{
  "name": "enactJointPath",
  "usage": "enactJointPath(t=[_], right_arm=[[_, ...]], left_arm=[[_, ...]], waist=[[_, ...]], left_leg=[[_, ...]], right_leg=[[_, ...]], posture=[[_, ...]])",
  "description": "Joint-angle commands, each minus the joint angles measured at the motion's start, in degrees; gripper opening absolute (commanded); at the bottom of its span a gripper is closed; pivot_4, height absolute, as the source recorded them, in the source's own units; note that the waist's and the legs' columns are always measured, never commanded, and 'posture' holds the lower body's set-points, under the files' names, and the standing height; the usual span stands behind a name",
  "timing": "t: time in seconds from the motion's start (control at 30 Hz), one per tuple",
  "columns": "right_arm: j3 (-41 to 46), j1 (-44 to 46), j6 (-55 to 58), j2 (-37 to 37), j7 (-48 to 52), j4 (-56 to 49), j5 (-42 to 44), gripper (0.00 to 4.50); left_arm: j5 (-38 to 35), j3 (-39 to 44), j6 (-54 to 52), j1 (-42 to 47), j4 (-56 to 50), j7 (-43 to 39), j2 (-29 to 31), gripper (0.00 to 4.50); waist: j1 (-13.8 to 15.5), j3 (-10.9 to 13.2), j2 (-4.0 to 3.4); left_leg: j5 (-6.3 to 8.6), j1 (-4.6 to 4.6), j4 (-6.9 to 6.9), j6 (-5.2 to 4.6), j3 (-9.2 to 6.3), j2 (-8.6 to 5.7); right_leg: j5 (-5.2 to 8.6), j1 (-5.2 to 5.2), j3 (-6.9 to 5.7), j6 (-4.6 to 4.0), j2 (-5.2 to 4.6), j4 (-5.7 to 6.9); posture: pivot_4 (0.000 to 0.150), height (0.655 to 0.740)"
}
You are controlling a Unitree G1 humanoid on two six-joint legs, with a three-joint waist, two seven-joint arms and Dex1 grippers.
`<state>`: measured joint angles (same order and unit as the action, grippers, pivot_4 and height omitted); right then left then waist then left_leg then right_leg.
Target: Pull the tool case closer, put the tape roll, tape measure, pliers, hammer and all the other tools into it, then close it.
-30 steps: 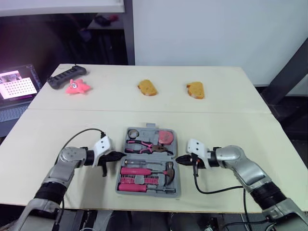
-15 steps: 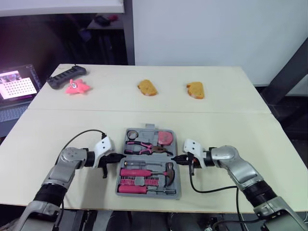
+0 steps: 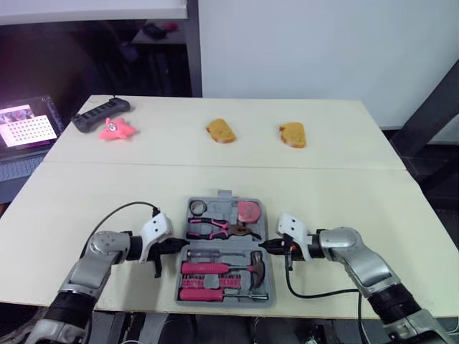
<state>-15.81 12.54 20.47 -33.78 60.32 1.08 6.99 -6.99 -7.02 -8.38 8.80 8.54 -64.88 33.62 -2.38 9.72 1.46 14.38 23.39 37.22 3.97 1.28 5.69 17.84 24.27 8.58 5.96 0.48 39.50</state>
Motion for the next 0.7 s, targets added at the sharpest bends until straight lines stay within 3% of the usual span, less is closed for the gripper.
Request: enactJointPath(t=[0.03, 0.4, 0.53, 0.7], right_arm=[[-2.8, -1.4, -0.1, 1.2, 2.3, -4.4, 1.7, 0.10], [-1.4, -0.9, -1.5, 0.5, 0.8, -1.8, -0.3, 0.10], [2.8, -1.2, 1.4, -4.1, 1.3, -1.7, 0.5, 0.10], [7.4, -2.3, 6.0, -8.2, 3.1, -4.7, 5.4, 2.37]], left_arm=[[-1.7, -2.8, -0.8, -1.8, -4.5, -0.2, -2.1, 0.00], [-1.7, 0.1, -1.0, -2.4, -3.6, 1.0, 0.1, 0.00], [-5.4, 6.0, -2.4, -3.0, -2.5, 0.6, 3.0, 0.00], [-16.1, 11.2, -7.5, -4.2, -7.8, -3.2, 3.5, 0.00]], waist=[[0.0, 0.0, -0.01], [0.0, 0.0, -0.02], [-0.1, 0.0, -0.02], [0.1, 0.0, -0.02]], left_leg=[[0.00, -0.01, 0.00, 0.00, 0.00, 0.00], [0.00, -0.07, 0.00, 0.00, 0.00, 0.00], [0.00, -0.07, 0.00, 0.00, -0.01, 0.00], [0.00, -0.03, 0.01, 0.00, -0.01, 0.00]], right_leg=[[0.00, -0.02, 0.00, 0.00, 0.00, 0.00], [0.01, -0.09, 0.00, -0.01, 0.00, -0.01], [0.01, -0.07, 0.00, -0.01, 0.00, -0.01], [0.01, -0.06, 0.00, -0.02, -0.01, -0.03]], posture=[[0.150, 0.7150], [0.150, 0.7150], [0.150, 0.7150], [0.150, 0.7150]])
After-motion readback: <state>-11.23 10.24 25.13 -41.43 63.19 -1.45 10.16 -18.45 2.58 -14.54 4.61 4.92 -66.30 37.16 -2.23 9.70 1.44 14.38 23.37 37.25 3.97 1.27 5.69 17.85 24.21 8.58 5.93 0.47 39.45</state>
